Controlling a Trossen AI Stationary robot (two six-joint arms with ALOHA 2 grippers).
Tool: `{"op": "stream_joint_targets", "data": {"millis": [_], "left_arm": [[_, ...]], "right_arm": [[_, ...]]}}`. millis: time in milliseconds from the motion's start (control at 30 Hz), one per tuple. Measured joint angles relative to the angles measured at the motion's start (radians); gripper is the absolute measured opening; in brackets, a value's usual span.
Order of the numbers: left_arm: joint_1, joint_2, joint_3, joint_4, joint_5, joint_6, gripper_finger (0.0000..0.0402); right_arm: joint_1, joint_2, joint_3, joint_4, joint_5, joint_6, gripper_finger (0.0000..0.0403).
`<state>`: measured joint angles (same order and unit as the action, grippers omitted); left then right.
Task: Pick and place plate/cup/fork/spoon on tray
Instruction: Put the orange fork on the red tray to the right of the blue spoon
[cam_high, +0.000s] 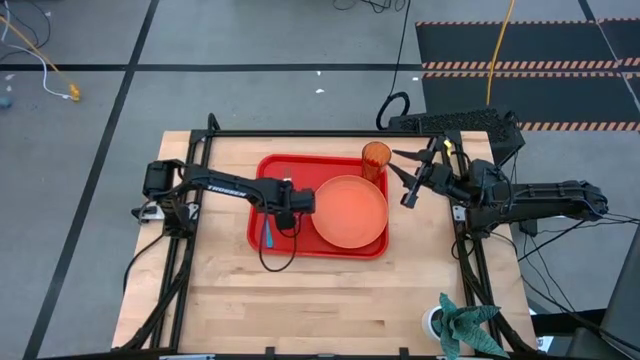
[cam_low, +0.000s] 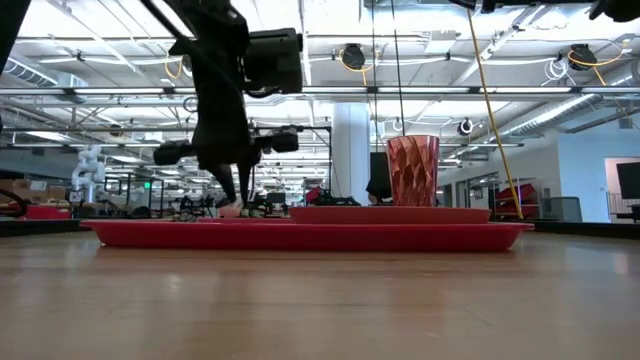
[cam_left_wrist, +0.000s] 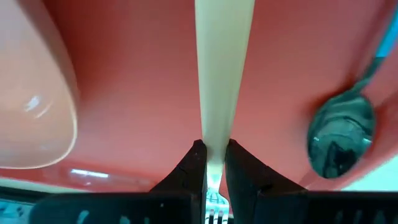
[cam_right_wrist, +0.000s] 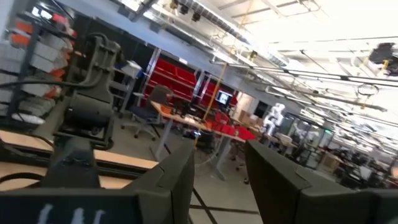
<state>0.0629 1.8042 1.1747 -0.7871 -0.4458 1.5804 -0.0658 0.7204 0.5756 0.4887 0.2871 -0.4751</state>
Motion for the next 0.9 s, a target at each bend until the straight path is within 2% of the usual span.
{"op": "stream_joint_targets", "data": {"millis": [233,567,767,900], "left_arm": [[0.001,0.000,-0.067,0.104,-0.007,0.043,0.0035],[0.000,0.000,-0.140,0.154,-0.002,0.156,0.0035],[-0.001,0.000,-0.141,0.153,0.024,0.134,0.0036],[-0.002,0.000,-0.141,0.153,0.059,0.112,0.0096]], "right_arm": [[0.000,0.000,0.000,0.001,0.002,-0.012,0.0137],[0.000,0.000,0.000,0.007,0.001,-0.013,0.0137],[0.000,0.000,0.000,0.007,0.001,-0.012,0.0137],[0.000,0.000,0.000,0.007,0.000,-0.011,0.0137]]}}
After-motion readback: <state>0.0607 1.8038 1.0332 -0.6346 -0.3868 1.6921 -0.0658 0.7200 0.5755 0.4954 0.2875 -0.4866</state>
